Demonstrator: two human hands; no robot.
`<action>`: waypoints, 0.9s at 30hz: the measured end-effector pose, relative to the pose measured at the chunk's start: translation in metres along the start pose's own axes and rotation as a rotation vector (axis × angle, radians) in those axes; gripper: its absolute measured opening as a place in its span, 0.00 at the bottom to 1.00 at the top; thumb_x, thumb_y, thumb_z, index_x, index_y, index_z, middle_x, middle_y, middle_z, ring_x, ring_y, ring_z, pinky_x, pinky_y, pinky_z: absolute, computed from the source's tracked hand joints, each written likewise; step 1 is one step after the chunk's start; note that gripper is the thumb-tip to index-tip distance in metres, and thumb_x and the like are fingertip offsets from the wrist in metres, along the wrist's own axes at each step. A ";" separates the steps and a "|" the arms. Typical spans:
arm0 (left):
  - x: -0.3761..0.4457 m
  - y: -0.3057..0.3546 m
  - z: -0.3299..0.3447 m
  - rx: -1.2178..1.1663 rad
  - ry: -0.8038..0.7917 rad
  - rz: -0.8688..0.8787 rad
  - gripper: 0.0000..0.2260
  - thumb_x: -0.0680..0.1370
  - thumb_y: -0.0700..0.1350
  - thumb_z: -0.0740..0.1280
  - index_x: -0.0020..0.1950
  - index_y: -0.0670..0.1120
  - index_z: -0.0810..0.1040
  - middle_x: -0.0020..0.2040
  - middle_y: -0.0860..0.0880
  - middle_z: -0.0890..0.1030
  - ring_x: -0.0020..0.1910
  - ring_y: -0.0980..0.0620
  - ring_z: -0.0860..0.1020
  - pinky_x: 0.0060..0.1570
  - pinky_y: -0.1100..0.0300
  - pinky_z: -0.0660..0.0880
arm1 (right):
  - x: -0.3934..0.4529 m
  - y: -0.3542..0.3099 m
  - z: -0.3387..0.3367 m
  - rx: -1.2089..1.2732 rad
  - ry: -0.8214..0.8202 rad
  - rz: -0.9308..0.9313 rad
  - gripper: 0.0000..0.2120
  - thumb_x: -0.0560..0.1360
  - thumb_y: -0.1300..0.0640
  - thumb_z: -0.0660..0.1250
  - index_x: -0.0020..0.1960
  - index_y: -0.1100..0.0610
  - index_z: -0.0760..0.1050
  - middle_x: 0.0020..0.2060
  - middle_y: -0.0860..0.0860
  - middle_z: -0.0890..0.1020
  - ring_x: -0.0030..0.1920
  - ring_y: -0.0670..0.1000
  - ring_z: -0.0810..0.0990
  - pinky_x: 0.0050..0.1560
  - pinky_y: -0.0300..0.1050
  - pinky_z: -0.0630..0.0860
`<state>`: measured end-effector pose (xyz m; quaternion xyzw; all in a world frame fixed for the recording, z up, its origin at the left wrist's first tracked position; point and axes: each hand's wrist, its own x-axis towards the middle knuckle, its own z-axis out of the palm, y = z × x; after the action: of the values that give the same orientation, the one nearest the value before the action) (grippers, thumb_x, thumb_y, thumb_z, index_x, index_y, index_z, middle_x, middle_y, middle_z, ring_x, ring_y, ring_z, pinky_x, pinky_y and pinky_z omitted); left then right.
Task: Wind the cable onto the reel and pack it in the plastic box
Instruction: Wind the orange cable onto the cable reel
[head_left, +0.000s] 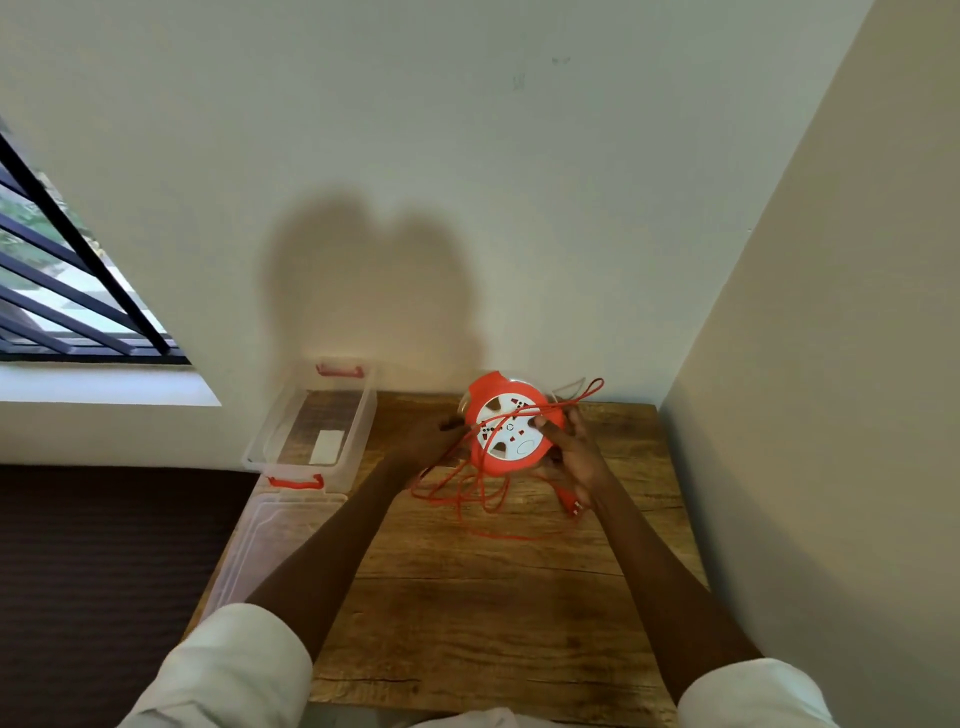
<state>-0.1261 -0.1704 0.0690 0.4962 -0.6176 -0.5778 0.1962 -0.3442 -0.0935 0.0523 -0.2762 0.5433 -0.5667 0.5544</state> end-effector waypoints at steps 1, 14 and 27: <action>0.000 -0.003 -0.001 0.017 -0.038 0.004 0.17 0.83 0.50 0.65 0.68 0.42 0.77 0.54 0.46 0.85 0.51 0.48 0.84 0.51 0.54 0.82 | -0.001 -0.001 0.001 0.011 -0.014 0.000 0.23 0.75 0.60 0.73 0.69 0.48 0.74 0.61 0.53 0.83 0.58 0.59 0.84 0.55 0.67 0.81; -0.001 -0.005 -0.002 -0.339 0.351 0.146 0.15 0.80 0.48 0.69 0.62 0.39 0.77 0.55 0.41 0.83 0.52 0.43 0.83 0.45 0.52 0.84 | 0.008 -0.011 -0.014 -0.069 0.138 0.227 0.18 0.83 0.48 0.60 0.36 0.52 0.70 0.39 0.52 0.84 0.33 0.50 0.77 0.32 0.42 0.68; 0.016 0.004 -0.041 -0.414 0.547 0.158 0.19 0.81 0.51 0.66 0.66 0.40 0.74 0.58 0.41 0.81 0.52 0.46 0.81 0.38 0.65 0.78 | -0.005 -0.011 -0.048 -1.416 0.172 0.178 0.21 0.83 0.41 0.55 0.64 0.53 0.76 0.57 0.54 0.83 0.57 0.57 0.83 0.63 0.53 0.77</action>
<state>-0.1009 -0.2059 0.0779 0.5330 -0.4482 -0.5197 0.4949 -0.3904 -0.0758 0.0512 -0.4787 0.8426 -0.0505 0.2414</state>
